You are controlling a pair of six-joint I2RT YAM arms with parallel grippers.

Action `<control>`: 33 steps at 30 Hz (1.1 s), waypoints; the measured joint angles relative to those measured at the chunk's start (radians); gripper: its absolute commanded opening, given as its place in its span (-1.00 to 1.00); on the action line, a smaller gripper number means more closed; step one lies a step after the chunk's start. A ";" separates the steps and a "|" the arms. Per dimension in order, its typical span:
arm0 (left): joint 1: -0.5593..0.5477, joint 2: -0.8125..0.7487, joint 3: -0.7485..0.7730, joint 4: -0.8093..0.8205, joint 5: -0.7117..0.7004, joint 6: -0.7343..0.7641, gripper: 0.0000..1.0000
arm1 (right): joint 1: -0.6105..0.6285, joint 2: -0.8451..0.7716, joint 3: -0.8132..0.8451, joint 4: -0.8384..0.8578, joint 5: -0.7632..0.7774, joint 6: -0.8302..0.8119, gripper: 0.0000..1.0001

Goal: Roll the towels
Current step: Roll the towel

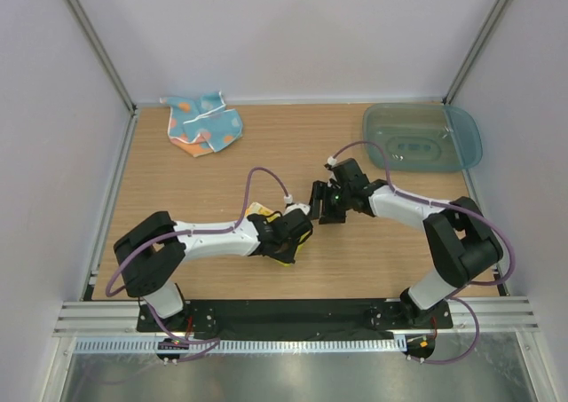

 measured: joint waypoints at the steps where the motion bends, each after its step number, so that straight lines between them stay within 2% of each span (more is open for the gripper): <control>1: 0.000 -0.003 -0.002 0.000 0.010 0.000 -0.88 | -0.005 -0.013 0.009 -0.017 0.006 -0.005 0.30; 6: 0.000 -0.011 -0.003 -0.003 0.029 -0.008 -0.89 | -0.007 -0.045 0.049 -0.059 0.005 -0.024 0.32; 9: 0.000 -0.011 -0.004 -0.005 0.033 -0.010 -0.89 | -0.007 -0.044 0.049 -0.063 -0.001 -0.024 0.27; 10: 0.000 -0.011 -0.004 -0.005 0.033 -0.012 -0.89 | -0.006 -0.044 0.048 -0.063 -0.006 -0.023 0.23; 14: -0.002 -0.011 -0.006 -0.004 0.038 -0.014 -0.90 | 0.016 -0.028 0.048 -0.039 -0.023 -0.013 -0.24; 17: -0.004 -0.012 -0.008 -0.004 0.041 -0.014 -0.89 | 0.045 0.003 0.047 -0.020 -0.029 -0.005 -0.47; 26: -0.005 -0.021 -0.017 -0.003 0.041 -0.019 -0.90 | 0.060 0.051 0.016 0.010 -0.036 0.001 -0.81; 33: -0.005 -0.027 -0.022 -0.004 0.042 -0.023 -0.91 | 0.060 0.078 -0.019 0.067 -0.036 0.002 -0.89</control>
